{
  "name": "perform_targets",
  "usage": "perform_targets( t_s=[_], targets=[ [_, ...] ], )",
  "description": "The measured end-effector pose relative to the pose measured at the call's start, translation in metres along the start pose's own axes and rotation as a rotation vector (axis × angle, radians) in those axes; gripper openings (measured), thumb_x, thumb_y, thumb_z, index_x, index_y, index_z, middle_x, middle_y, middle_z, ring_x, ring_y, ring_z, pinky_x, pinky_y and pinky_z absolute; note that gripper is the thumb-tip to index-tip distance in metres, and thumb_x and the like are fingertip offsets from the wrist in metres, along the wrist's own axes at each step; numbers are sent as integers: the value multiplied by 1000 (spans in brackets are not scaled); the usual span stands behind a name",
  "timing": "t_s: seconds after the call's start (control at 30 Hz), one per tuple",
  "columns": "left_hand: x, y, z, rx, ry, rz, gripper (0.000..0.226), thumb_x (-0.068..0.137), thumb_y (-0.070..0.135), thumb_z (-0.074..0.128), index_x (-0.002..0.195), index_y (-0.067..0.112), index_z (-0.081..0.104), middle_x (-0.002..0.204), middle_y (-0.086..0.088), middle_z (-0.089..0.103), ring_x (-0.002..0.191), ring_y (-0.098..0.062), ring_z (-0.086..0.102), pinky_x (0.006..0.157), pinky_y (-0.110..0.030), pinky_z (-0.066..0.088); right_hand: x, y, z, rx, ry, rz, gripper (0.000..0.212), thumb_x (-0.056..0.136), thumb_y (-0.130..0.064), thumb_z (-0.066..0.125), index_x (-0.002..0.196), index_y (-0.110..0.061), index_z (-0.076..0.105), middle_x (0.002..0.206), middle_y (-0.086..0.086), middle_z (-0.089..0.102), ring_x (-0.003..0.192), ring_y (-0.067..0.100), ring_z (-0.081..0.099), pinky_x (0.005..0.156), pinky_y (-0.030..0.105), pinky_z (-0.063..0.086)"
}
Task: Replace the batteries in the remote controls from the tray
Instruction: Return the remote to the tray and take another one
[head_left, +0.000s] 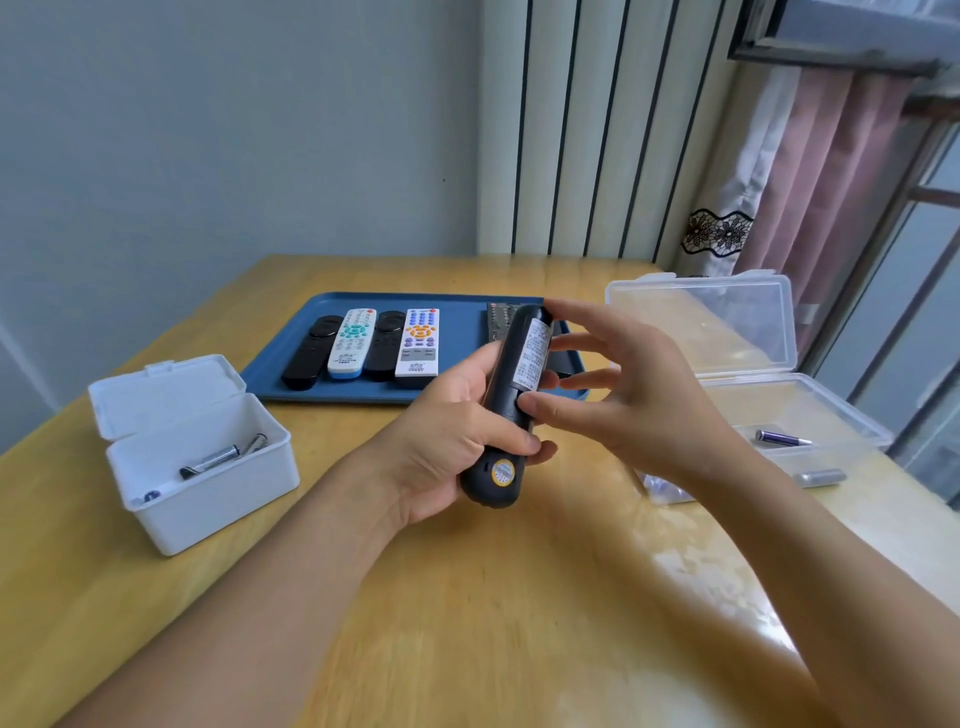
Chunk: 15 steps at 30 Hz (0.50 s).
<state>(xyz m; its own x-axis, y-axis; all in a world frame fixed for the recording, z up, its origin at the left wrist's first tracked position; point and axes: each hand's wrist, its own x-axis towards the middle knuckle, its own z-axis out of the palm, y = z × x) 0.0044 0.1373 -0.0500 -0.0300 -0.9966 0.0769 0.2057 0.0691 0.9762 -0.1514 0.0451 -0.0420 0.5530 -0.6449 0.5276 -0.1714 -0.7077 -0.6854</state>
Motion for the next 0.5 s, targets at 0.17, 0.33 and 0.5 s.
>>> perform_targets(
  t_s=[0.17,0.33,0.5],
  targets=[
    [0,-2,-1,131,4,-46,77,79,-29,52,136,23,54,126,-17,61,92,-15,67,72,-29,55,0,-3,-6,-162,-13,-6,79,61,-43,89,132,-21,62,118,-12,68,99,4,68,73,34,61],
    [1,-6,3,217,37,-93,76,79,-28,54,132,25,54,130,-17,59,84,-12,63,67,-26,50,-4,-5,-6,-335,-44,-54,70,64,-45,83,126,-20,64,106,-10,73,84,6,70,71,32,58],
    [4,-8,3,211,42,-156,66,79,-25,50,126,20,57,102,-14,57,73,-22,53,60,-27,47,-4,-7,1,-441,-110,-106,56,69,-45,65,117,-16,65,86,-2,75,73,13,70,66,32,58]
  ],
)
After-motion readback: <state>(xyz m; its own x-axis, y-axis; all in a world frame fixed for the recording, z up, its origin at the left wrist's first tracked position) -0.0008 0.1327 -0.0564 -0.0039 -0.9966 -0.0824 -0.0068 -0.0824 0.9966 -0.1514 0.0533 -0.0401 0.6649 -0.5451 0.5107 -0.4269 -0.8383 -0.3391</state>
